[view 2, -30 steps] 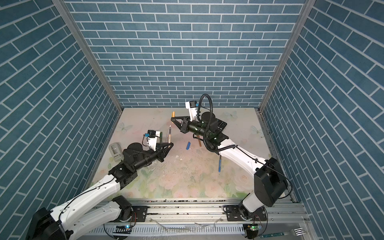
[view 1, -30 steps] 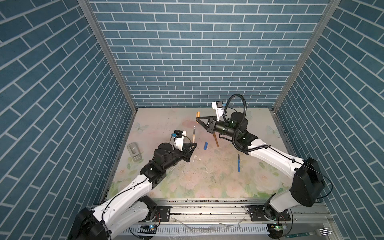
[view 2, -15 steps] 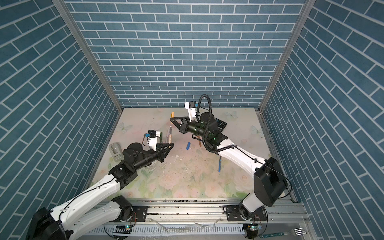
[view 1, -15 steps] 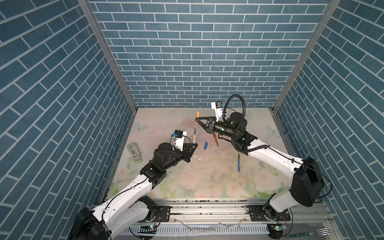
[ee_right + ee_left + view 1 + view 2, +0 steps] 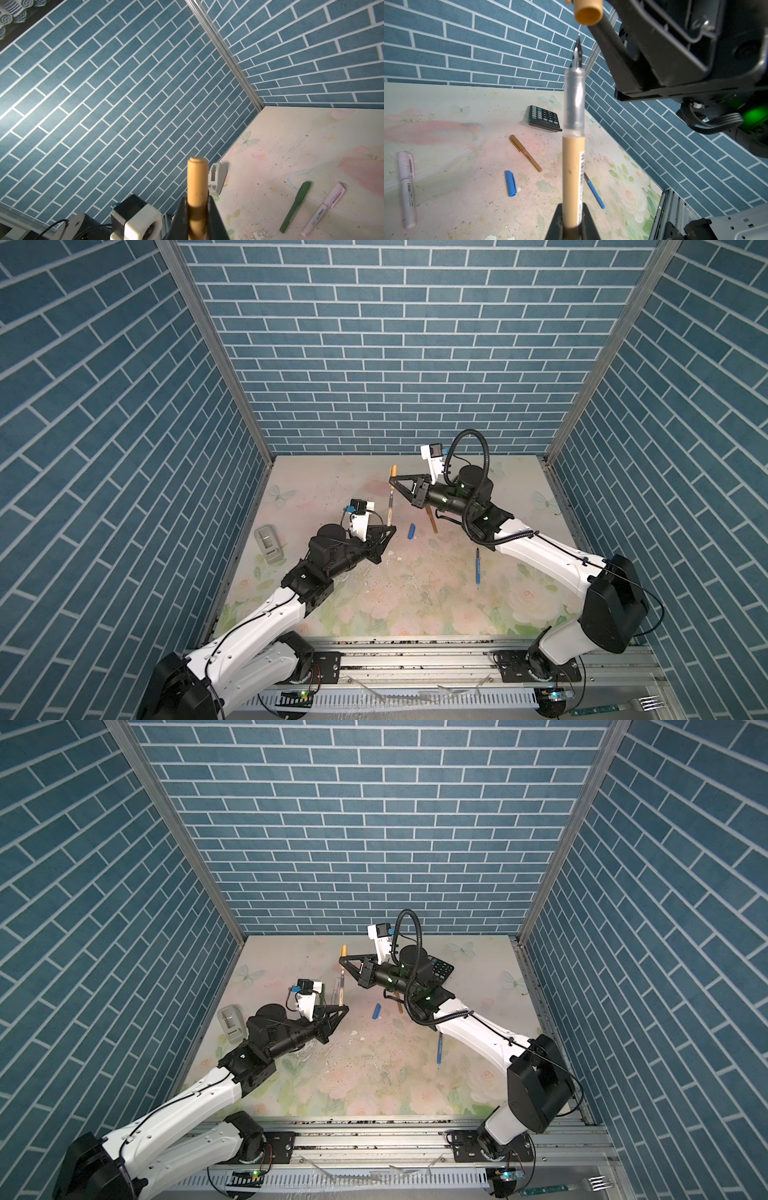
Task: Insert the pens into the pen caps
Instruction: 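Bring the tan cap above the nib held by the left gripper, then lower the tan cap onto the nib and push it down with the right gripper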
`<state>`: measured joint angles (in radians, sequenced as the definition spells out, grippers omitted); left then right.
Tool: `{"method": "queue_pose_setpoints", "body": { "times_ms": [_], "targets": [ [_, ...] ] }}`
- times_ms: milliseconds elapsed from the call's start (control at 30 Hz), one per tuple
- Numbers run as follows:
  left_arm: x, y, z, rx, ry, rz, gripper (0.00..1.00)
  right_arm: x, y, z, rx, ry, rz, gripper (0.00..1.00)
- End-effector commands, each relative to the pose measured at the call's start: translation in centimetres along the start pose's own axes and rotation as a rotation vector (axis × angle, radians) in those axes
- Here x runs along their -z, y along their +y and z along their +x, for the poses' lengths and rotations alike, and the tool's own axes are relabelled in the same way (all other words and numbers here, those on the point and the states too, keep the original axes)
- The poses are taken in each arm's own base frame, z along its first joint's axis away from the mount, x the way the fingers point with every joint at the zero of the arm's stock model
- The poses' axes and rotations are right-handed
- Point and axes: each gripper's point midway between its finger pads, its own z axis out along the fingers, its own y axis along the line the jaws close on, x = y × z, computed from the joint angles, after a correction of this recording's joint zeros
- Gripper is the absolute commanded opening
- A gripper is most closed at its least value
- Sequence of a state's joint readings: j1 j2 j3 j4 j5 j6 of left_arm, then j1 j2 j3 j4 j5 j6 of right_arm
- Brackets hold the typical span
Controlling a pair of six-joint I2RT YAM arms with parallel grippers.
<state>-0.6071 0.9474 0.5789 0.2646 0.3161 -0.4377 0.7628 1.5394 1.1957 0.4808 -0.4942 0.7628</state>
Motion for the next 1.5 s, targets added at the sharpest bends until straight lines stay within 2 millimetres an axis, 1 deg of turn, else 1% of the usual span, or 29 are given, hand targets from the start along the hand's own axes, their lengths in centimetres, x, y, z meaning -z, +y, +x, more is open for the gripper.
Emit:
{"method": "queue_pose_setpoints", "body": {
  "times_ms": [0,267,433,633,867,1233,1467],
  "targets": [
    [0.0,-0.8,-2.0,-0.014,-0.053,0.020,0.00,-0.4,0.1,0.5,-0.020,0.018,-0.015,0.09],
    [0.1,-0.8,-2.1,-0.015,-0.056,0.019,0.00,-0.5,-0.4,1.1,-0.028,0.025,-0.002,0.09],
    [0.3,-0.8,-2.1,-0.015,-0.055,0.020,0.00,-0.7,-1.0,1.1,-0.028,0.017,0.013,0.09],
    [0.5,-0.7,-2.2,-0.020,-0.064,0.007,0.00,-0.8,-0.9,1.5,-0.037,0.032,0.002,0.09],
    [0.6,0.0,-2.3,-0.013,-0.076,-0.029,0.00,-0.4,-0.7,1.8,-0.039,0.044,-0.005,0.09],
    [0.3,0.5,-4.3,-0.001,-0.150,-0.073,0.00,-0.5,-0.4,3.5,-0.071,0.099,-0.034,0.10],
    [-0.3,0.1,-6.5,0.009,-0.208,-0.066,0.00,-0.6,0.1,4.2,-0.074,0.113,-0.055,0.11]
  ]
}}
